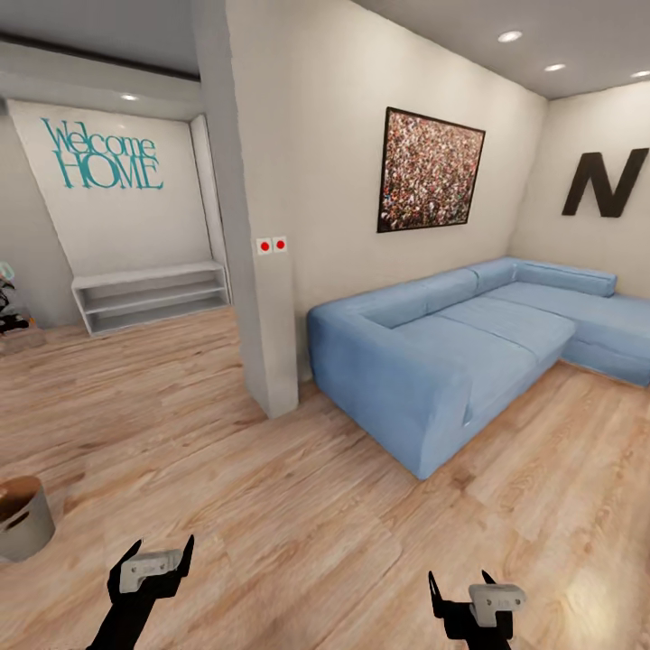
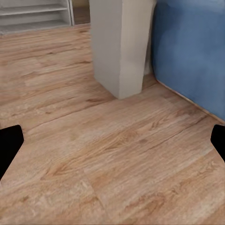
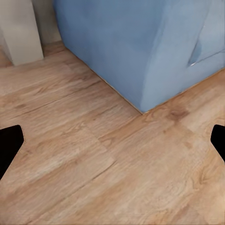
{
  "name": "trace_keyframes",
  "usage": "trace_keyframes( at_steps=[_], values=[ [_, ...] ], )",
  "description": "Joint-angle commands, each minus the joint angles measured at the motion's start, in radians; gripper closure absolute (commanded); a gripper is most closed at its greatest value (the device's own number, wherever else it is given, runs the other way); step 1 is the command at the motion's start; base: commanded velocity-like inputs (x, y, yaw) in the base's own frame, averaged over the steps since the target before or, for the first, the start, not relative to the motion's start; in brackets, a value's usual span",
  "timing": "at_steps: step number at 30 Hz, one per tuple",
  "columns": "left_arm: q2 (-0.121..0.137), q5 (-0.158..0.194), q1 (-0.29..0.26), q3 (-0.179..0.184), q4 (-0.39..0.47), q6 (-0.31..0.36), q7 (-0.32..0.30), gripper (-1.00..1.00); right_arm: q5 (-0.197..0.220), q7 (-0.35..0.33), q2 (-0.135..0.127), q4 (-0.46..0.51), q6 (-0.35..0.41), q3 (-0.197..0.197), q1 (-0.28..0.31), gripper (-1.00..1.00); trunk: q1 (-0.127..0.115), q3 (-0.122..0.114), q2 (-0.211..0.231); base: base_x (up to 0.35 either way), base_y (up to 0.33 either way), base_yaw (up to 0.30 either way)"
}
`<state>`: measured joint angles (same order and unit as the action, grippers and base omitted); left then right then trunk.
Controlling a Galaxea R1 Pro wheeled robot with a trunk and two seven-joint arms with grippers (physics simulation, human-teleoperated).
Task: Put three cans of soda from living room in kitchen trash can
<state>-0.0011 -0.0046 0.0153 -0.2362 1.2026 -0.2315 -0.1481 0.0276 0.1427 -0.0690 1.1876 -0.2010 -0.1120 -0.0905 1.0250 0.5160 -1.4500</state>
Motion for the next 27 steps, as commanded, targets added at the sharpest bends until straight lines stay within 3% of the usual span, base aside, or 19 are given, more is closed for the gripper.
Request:
trace_keyframes(
  at_steps=[1,9,27],
  values=[
    [0.001,0.0,0.0,0.0,0.0,0.0,0.0,-1.0,0.0,0.0,0.0,0.0,0.0,0.0,0.0,-1.0,0.0,0.0,0.0,0.244,-0.077,0.248],
    [0.001,0.0,0.0,0.0,0.0,0.001,-0.001,-1.0,0.0,0.0,0.0,-0.002,0.0,0.0,0.0,-1.0,0.0,0.0,0.0,0.219,0.063,0.248],
    [0.001,0.0,0.0,0.0,0.0,0.001,-0.001,-1.0,0.0,0.0,0.0,-0.004,0.0,0.0,0.0,-1.0,0.0,0.0,0.0,0.176,0.232,0.235]
  ],
)
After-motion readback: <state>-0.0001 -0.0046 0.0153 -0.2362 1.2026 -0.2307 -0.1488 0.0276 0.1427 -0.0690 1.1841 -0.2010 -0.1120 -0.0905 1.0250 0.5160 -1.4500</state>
